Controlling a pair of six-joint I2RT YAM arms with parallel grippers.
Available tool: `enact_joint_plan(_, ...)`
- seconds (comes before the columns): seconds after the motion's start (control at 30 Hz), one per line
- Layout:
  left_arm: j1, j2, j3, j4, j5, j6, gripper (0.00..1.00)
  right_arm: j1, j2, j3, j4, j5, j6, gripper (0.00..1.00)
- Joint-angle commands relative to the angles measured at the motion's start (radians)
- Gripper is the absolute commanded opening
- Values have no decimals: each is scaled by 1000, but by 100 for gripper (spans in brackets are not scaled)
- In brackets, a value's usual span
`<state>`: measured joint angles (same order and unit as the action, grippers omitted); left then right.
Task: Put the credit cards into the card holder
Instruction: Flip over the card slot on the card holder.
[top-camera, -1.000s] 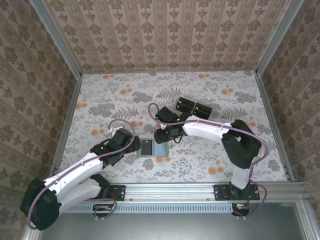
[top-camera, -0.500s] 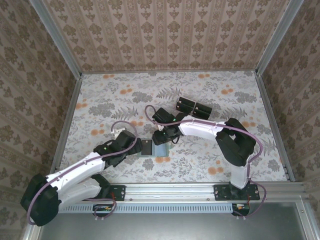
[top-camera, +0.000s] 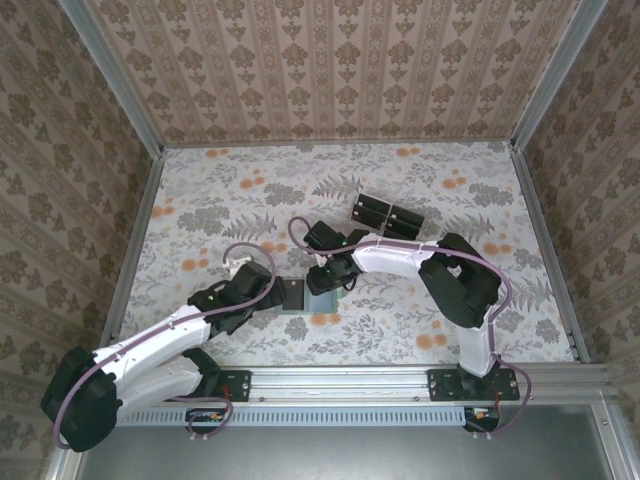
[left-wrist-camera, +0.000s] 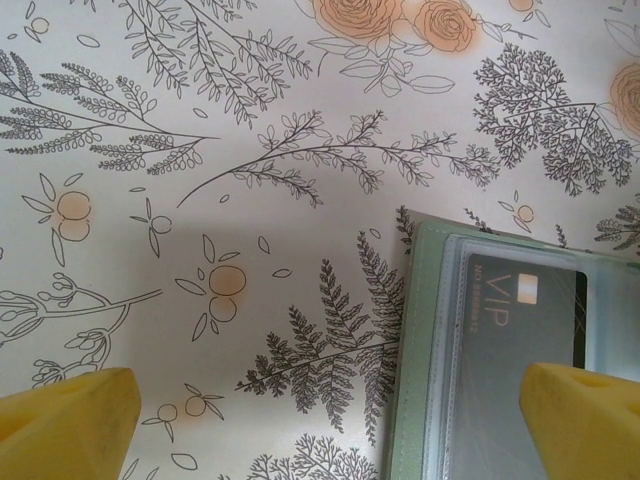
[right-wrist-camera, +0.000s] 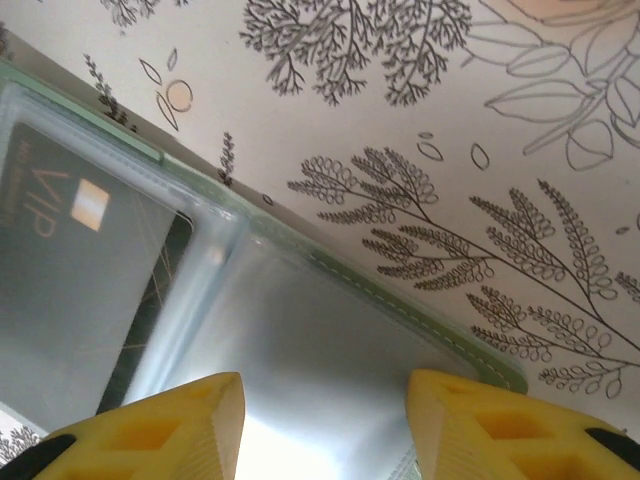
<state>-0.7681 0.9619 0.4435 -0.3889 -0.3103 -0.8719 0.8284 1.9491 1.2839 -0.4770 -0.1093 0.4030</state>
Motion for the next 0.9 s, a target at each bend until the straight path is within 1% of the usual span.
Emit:
enact_joint_plan(0.0, -15, 5, -17, 16, -14, 2, 100, 4, 29, -40, 21, -49, 40, 48)
enact_joint_plan(0.17, -44, 2, -34, 43, -19, 4, 100, -16, 28, -89, 107, -147, 126, 48)
enact_joint_plan(0.3, -69, 2, -41, 63, -28, 6, 100, -24, 29, -120, 165, -198, 179, 47)
enact_joint_plan(0.5, -113, -3, -45, 101, -46, 33, 100, -35, 23, -148, 219, -235, 231, 48)
enact_joint_plan(0.87, -242, -14, -60, 147, -139, 74, 100, -43, 30, -159, 282, -279, 303, 48)
